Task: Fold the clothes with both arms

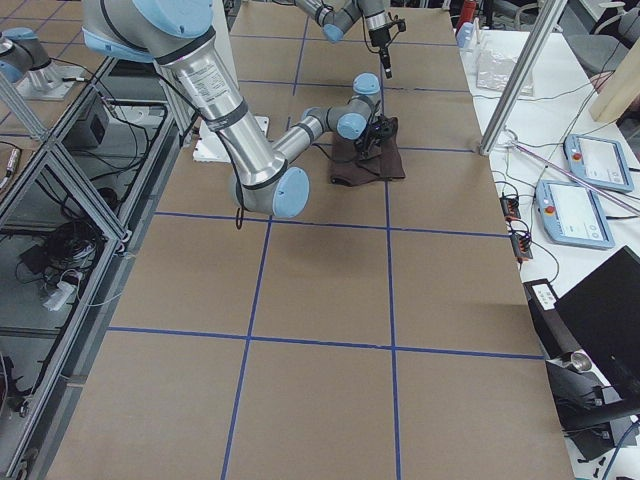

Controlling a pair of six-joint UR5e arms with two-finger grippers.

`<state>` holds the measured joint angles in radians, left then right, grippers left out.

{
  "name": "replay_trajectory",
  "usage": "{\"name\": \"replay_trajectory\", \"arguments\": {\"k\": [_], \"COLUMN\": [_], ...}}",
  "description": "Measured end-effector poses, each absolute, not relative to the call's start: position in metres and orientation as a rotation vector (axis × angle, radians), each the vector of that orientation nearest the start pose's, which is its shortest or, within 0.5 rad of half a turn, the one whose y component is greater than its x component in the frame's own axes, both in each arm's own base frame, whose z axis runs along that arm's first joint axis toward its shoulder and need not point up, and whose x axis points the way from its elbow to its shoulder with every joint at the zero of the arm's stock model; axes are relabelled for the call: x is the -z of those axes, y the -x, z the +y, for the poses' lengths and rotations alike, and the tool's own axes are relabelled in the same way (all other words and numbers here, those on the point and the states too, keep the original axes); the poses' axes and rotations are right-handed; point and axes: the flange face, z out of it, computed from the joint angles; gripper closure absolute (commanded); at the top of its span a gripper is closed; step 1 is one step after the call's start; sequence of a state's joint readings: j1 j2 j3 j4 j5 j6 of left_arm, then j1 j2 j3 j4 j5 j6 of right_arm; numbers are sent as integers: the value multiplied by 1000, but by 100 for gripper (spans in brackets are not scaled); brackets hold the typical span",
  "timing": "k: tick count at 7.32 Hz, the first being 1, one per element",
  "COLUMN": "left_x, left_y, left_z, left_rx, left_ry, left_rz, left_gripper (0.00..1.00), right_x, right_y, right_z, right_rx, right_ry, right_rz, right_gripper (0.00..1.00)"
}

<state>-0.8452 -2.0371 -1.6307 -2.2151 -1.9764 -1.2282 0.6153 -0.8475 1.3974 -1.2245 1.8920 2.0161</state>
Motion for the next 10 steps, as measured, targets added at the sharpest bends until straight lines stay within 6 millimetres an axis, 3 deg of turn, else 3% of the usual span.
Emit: {"name": "replay_trajectory", "arguments": {"k": [4, 7, 9, 10], "left_x": [-290, -291, -292, -292], "left_y": [-364, -364, -364, -364], "left_z": [-551, -552, -552, -552], "left_rx": [234, 237, 238, 239], "left_ry": [-331, -331, -330, -330], "left_rz": [1159, 1158, 1157, 1156], "left_gripper": [75, 75, 75, 75], "right_x": [-261, -266, -269, -270], "right_y": [556, 560, 563, 564], "right_z": [-508, -492, -489, -489], "right_rx": [-871, -871, -869, -869], "right_ry": [253, 265, 269, 269], "right_rz": [-920, -884, -875, -873], "right_gripper": [27, 34, 44, 67]}}
